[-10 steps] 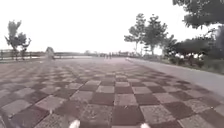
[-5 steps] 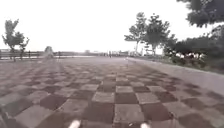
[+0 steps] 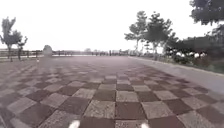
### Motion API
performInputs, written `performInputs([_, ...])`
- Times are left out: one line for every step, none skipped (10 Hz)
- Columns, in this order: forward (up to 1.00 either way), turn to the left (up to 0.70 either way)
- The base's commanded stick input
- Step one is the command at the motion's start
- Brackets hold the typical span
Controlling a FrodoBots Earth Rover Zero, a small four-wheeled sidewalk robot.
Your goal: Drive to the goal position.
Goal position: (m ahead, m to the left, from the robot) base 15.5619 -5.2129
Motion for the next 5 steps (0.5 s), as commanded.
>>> performInputs([0.7,0.0])
performInputs([0.7,0.0])
performInputs([0.7,0.0])
performInputs([0.7,0.0])
performInputs([0.7,0.0])
